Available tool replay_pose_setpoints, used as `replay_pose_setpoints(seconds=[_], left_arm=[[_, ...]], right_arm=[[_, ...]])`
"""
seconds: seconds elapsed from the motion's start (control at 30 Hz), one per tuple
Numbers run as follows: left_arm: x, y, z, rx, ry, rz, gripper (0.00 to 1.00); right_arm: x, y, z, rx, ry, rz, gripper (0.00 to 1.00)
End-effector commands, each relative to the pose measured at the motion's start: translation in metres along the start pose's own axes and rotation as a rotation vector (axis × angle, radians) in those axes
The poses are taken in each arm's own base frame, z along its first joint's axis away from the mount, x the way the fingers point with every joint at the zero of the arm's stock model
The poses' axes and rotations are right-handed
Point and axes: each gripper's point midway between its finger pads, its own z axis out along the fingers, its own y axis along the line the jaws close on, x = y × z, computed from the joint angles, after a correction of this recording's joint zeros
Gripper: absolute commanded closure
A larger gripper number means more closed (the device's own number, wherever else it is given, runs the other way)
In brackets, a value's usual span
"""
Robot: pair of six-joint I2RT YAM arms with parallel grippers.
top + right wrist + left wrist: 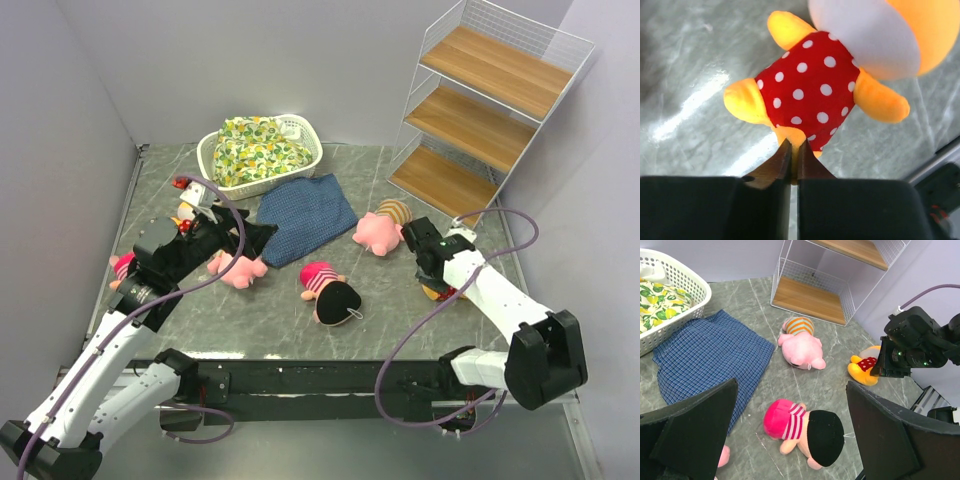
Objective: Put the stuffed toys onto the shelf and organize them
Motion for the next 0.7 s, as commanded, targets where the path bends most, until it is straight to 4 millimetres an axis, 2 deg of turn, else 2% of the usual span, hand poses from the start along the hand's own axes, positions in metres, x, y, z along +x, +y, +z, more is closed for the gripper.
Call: replay_pose_setpoints(seconds=[0.0, 0.2, 0.37, 0.43, 0.53, 0.6, 0.67], left_arm=[[-0.008, -0.004, 0.000, 0.021, -0.026, 0.018, 0.04], [-0.007, -0.004, 0.001, 0.021, -0.023, 0.018, 0.04], [-0.007, -0.003, 0.001, 0.020, -0.023, 0.017, 0.04], [-0.007, -0.003, 0.001, 0.018, -0.024, 0.018, 0.04], [-0.006, -0.002, 0.002, 0.018, -0.022, 0.016, 0.04], [-0.004, -0.001, 0.004, 0.016, -0.012, 0.013, 0.04], [-0.001, 0.000, 0.006, 0.011, 0.000, 0.012, 0.04]], right_arm=[[-0.014, 0.017, -0.010, -0.101, -0.050, -0.039, 1.00], [-0.014, 0.032, -0.028, -0.232, -0.068, -0.074, 1.00], [-0.015, 0.046, -0.056, -0.442, -0.120, -0.133, 1.00], [-0.023, 0.045, -0.070, -0.504, -0.169, -0.136, 1.00], [-0.041, 0.036, -0.087, -0.517, -0.238, -0.107, 1.00], [-0.046, 0.028, -0.091, -0.493, -0.253, -0.105, 1.00], [-0.054, 0.029, -0.103, -0.518, -0.271, -0.109, 1.00]])
